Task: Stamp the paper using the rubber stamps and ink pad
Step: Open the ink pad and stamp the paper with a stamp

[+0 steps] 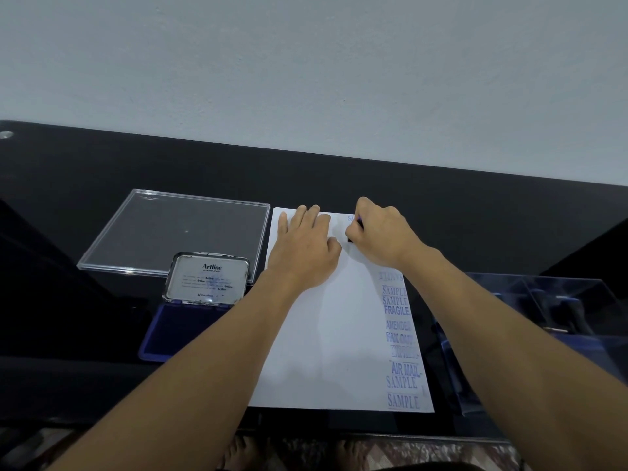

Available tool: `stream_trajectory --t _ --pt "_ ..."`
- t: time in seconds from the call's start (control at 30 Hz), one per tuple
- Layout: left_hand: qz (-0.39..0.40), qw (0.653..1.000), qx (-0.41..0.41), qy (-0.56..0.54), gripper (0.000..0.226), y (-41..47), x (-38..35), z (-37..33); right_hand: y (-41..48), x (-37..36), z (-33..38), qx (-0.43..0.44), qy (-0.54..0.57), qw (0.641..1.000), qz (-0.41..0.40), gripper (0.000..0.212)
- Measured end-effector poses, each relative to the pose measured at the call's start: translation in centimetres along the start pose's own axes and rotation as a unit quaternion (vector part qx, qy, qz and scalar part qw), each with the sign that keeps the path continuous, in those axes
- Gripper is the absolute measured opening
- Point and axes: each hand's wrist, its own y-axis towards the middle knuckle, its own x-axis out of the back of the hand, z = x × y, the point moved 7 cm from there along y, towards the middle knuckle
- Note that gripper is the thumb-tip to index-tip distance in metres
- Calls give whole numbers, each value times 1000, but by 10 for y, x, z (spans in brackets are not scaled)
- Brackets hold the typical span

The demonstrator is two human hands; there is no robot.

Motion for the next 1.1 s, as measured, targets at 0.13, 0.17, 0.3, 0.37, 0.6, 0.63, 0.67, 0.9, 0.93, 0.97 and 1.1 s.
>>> stream_trajectory --t 0.13,0.17,0.3,0.37,0.6,0.63,0.67,0.9,0.93,0.97,1.1 --pt "0 1000 -1 -3 47 0 -1 -1 0 0 -1 -4 0 1000 -3 15" --pt "0 1000 0 -4 47 0 -1 0 1 -1 -1 -5 0 1000 -2 15" --pt "2 1000 -1 -2 47 0 -1 0 0 -1 0 -5 4 1000 -1 15" --pt "4 1000 0 -3 47 1 -1 0 -1 0 0 -5 0 1000 1 15" --pt "3 1000 -1 1 47 2 -1 0 -3 7 2 -13 -1 1000 25 16" --pt "3 1000 -2 0 47 2 -1 0 -3 11 1 -20 18 999 17 17" --pt "4 1000 -2 -2 48 2 -1 1 -2 17 -1 -26 38 999 4 18" --pt "4 1000 9 -24 43 7 8 2 3 48 -3 -31 64 997 -9 21" --pt "2 999 11 -36 42 8 11 2 3 51 -3 -30 60 998 -8 21" --pt "-3 999 12 -48 42 8 14 3 3 53 -4 -30 56 998 -7 22" --pt "-45 996 4 -75 41 5 27 2 1 57 -5 -30 46 998 -10 22"
